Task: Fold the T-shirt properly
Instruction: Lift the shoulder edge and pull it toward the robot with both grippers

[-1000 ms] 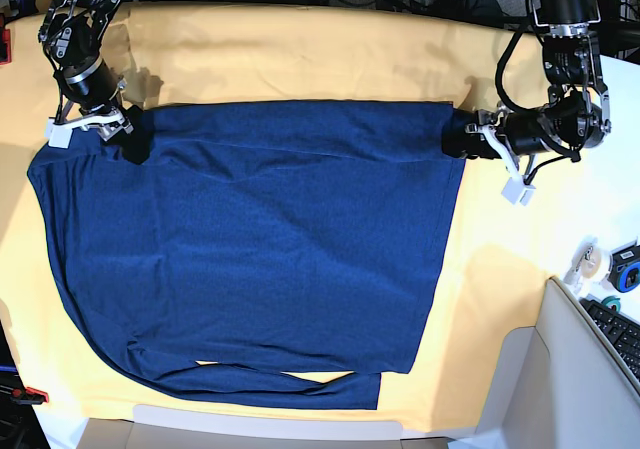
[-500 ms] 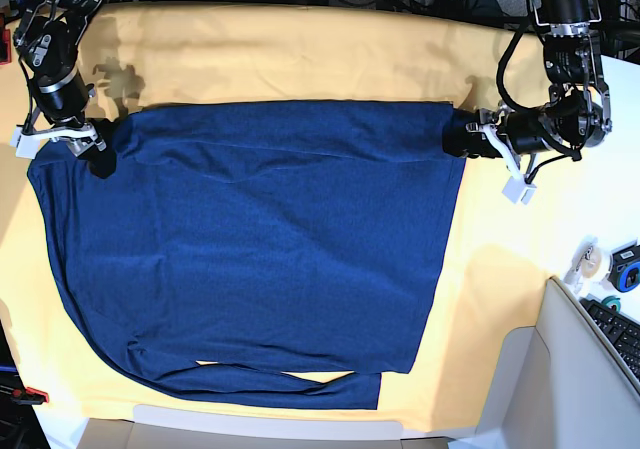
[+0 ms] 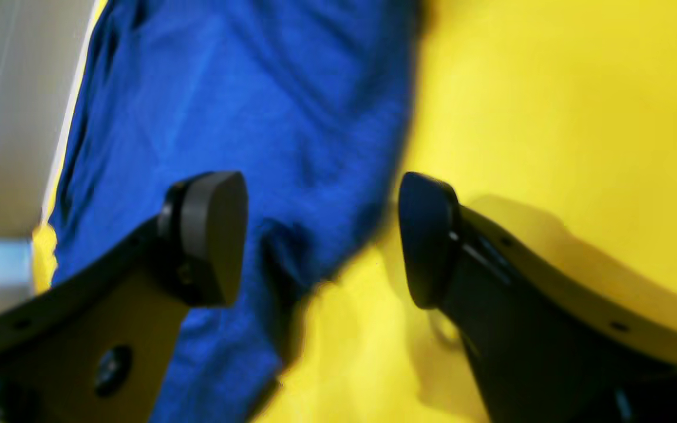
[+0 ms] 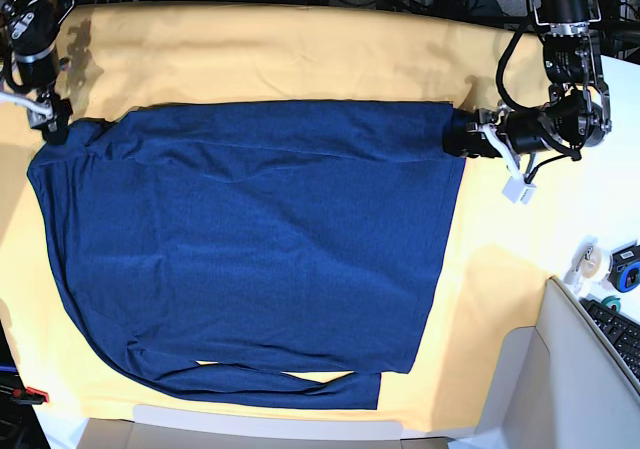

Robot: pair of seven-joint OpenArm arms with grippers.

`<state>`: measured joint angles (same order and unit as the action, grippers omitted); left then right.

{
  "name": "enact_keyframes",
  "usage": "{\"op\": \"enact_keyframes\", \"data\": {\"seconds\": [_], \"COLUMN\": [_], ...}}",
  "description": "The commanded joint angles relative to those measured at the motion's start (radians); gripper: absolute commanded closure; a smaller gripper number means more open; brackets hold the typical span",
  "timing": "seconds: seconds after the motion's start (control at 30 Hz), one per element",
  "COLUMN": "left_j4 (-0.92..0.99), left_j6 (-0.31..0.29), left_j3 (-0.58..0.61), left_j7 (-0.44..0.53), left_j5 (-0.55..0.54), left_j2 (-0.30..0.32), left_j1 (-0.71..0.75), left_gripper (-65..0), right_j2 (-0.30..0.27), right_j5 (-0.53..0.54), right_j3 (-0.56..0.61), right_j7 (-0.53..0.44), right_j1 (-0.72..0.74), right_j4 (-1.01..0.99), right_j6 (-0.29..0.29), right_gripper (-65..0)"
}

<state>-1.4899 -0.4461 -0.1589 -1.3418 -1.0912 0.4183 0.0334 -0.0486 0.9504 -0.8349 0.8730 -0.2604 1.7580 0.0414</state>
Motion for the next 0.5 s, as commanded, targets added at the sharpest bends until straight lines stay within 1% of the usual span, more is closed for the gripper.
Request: {"op": "enact_keyframes", "data": {"seconds": [0.0, 0.13, 0.3, 0.47], "left_j4": [-0.015, -0.015, -0.015, -0.015], "left_j6": [-0.003, -0.003, -0.003, -0.003], "left_j3": [-0.005, -0.005, -0.005, -0.005], "left_j7": [0.003, 0.003, 0.003, 0.003], "left_j5": [-0.019, -0.019, -0.019, -0.019], "left_j2": [0.017, 0.017, 0.017, 0.017], "left_j1": [-0.011, -0.011, -0.011, -0.011], "left_gripper": [-18.5, -18.5, -18.5, -18.5], "right_j2": [-0.006, 0.023, 0.025, 0.025], "right_j5": [0.015, 0.015, 0.015, 0.015], "right_j3": [-0.004, -0.002, -0.001, -0.001], "right_j7": [-0.011, -0.011, -0.008, -0.008], "right_j1": [0.008, 0.037, 0.072, 0.103], "right_j4": [-0.003, -0.082, -0.148, -0.166], "right_j6": [-0.008, -0.013, -0.015, -0.015], "right_gripper": [-40.2, -40.1, -40.1, -40.1]}}
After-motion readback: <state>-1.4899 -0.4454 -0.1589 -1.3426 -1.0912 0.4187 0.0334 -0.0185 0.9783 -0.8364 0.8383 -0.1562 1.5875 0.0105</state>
